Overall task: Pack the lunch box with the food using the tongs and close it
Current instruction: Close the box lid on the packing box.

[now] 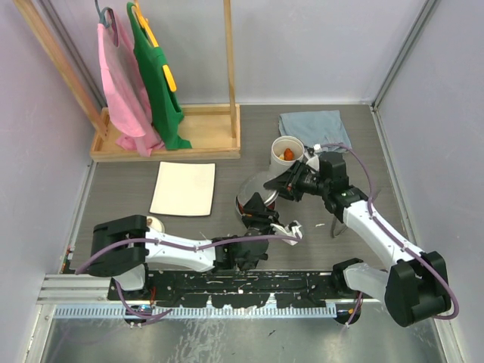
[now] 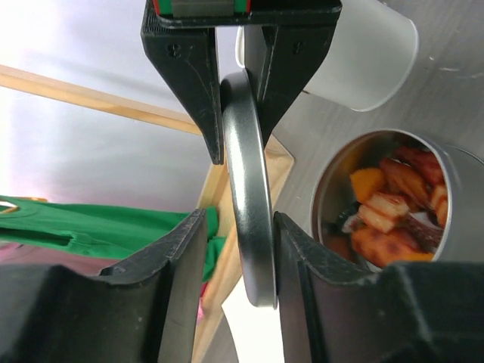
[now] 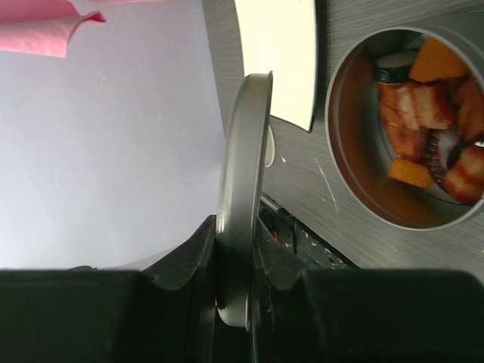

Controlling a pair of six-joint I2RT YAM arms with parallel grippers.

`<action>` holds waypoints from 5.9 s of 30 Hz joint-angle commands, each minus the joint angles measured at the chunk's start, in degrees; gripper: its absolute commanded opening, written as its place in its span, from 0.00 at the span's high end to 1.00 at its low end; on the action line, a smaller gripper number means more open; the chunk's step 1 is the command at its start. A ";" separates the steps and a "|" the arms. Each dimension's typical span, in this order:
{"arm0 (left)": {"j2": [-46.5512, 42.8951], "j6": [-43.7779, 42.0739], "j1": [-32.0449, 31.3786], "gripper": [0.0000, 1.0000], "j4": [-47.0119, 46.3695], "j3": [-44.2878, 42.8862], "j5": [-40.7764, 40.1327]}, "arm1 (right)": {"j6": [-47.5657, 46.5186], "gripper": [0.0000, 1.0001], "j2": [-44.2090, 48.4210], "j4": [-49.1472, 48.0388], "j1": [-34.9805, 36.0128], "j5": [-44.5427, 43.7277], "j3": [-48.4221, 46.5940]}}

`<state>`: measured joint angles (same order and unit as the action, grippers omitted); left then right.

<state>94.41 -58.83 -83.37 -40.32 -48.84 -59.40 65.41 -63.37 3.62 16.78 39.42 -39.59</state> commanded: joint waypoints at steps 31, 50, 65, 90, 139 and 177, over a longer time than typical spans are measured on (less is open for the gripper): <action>-14.88 58.02 -2.75 0.13 54.20 -4.18 15.85 | -5.45 0.86 -1.03 -15.31 -0.12 -3.88 11.74; -31.56 69.26 14.76 0.00 54.02 -0.45 34.02 | -18.91 0.70 -7.75 -9.82 -4.65 0.47 11.24; -20.53 82.42 28.82 0.02 57.50 -7.79 43.21 | -24.54 0.50 -10.48 -4.15 -5.14 -0.76 9.38; -1.38 87.12 39.10 0.00 52.88 -14.34 66.71 | -18.54 0.48 -11.98 -6.89 -5.14 -1.22 9.08; 5.54 92.59 40.77 0.38 56.46 -20.11 76.07 | -20.85 0.40 -13.70 2.22 -3.85 -7.48 3.56; 4.41 94.60 42.00 0.62 57.35 -15.78 93.35 | -19.79 0.41 -5.42 0.40 5.98 2.59 8.70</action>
<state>102.08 32.53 -37.80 17.65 -67.66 24.45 42.87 -75.13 8.73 18.17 34.74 -32.01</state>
